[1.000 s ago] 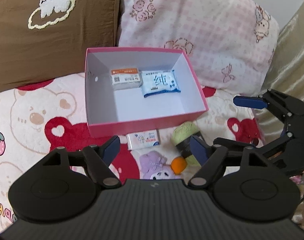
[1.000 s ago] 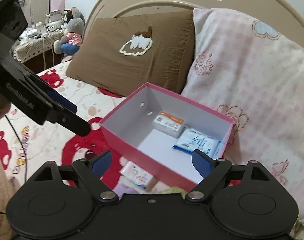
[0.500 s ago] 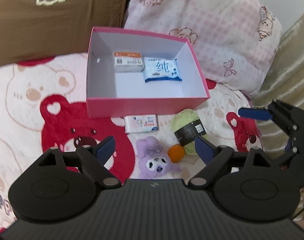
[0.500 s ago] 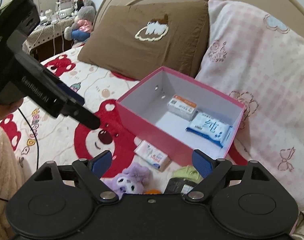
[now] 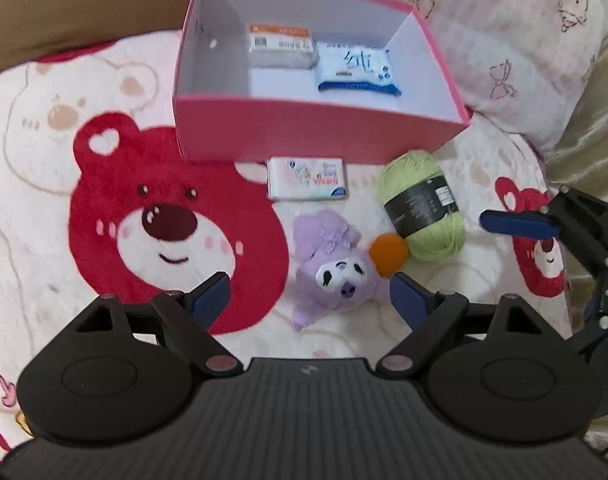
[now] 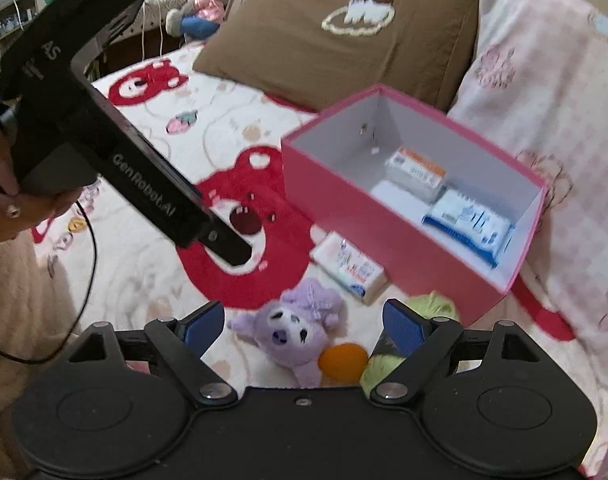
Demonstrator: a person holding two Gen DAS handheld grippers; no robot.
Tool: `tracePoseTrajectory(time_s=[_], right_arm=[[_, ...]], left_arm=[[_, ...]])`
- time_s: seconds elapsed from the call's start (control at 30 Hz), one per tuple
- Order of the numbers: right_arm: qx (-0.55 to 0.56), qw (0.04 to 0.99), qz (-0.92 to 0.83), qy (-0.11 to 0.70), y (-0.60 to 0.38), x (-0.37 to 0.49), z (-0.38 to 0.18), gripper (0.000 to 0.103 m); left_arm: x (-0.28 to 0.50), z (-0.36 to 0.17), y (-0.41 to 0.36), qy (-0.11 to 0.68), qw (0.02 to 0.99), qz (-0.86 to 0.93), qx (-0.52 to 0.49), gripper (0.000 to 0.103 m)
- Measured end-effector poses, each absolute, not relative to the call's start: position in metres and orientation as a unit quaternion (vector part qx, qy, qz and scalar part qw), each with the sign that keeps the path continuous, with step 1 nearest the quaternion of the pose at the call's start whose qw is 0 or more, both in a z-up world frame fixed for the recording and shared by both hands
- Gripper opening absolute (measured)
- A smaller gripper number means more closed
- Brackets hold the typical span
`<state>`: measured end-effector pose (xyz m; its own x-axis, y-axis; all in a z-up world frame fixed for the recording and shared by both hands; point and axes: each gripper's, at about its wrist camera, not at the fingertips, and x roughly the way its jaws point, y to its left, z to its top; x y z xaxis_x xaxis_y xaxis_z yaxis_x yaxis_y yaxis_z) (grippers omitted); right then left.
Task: Organize objects
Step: 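Lift the left tool out of the pink box toward the purple plush, then lower the open left tool over the purple plush toy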
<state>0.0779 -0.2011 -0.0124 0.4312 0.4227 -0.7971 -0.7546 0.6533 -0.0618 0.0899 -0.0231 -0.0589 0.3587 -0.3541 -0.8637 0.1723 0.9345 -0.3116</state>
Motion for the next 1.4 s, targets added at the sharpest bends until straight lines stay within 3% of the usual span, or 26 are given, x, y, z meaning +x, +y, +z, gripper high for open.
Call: tracePoseTrajectory(time_s=[0.7, 0.93, 1.13, 1.4], right_arm=[[-0.264, 0.791, 0.367, 0.411, -0.175, 0.078, -0.085, 0.084], [-0.301, 0.779, 0.368, 0.409, -0.166, 0.082, -0.104, 0.074], [-0.309, 0.77, 0.369, 0.419, -0.162, 0.094, -0.119, 0.067], [-0.318, 0.764, 0.372, 0.421, -0.158, 0.097, -0.133, 0.068]], left_arm=[[0.086, -0.124, -0.029, 0.577, 0.792, -0.149, -0.135, 0.085], [0.086, -0.139, -0.034, 0.579, 0.789, -0.138, -0.155, 0.082], [0.089, -0.153, -0.039, 0.589, 0.783, -0.136, -0.15, 0.076], [0.1, -0.159, -0.038, 0.591, 0.778, -0.131, -0.168, 0.056]])
